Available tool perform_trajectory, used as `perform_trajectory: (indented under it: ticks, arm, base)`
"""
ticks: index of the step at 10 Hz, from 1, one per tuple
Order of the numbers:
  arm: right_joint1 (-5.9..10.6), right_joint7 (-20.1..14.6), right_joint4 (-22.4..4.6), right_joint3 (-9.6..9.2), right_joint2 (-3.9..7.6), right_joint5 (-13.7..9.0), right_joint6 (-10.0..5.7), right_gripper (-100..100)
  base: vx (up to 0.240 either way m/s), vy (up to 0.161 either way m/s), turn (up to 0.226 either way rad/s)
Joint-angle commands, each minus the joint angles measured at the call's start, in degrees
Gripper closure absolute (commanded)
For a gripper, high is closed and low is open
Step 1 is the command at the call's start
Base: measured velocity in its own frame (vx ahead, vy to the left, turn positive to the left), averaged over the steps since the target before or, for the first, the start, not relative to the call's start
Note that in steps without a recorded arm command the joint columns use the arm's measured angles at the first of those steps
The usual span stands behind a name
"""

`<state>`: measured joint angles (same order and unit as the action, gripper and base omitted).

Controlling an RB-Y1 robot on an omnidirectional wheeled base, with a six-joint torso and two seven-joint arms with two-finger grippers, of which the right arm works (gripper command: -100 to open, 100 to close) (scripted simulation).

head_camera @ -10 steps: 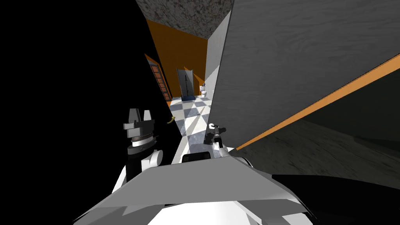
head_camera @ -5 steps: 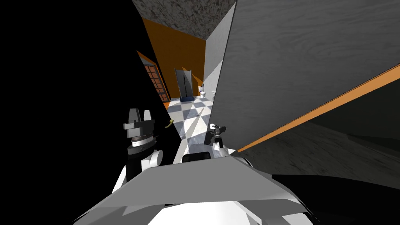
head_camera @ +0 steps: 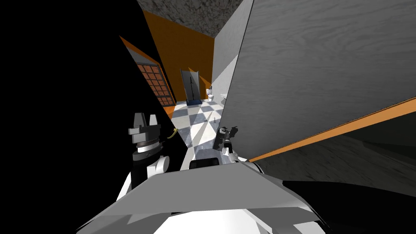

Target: Push the door open

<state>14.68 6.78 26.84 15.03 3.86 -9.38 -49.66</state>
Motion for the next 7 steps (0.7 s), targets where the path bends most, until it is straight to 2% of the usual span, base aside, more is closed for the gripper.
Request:
perform_trajectory:
  ticks: [1, 2, 3, 5, 6, 7]
  arm:
    - [-1.55, 0.24, 2.86, 0.03, -0.15, 0.05, 1.48, 100]
    - [-1.48, 1.02, 2.89, 1.13, 0.18, -0.66, 1.31, 100]
    - [-1.48, 1.02, 2.89, 1.13, 0.18, -0.66, 1.31, 100]
    - [-1.38, 2.14, 2.91, 2.73, 0.48, -1.67, 1.08, 100]
    - [-1.41, 2.14, 4.07, 2.73, 0.48, -1.67, 1.08, 100]
    - [-1.38, 2.14, 2.91, 2.73, 0.48, -1.67, 1.08, 100]
  base:
    - [0.006, -0.009, 0.009]
    - [0.105, 0.011, -0.028]
    - [0.132, 0.014, -0.048]
    - [0.196, 0.021, -0.066]
    - [0.163, -0.003, -0.039]
    - [0.066, -0.041, 0.005]
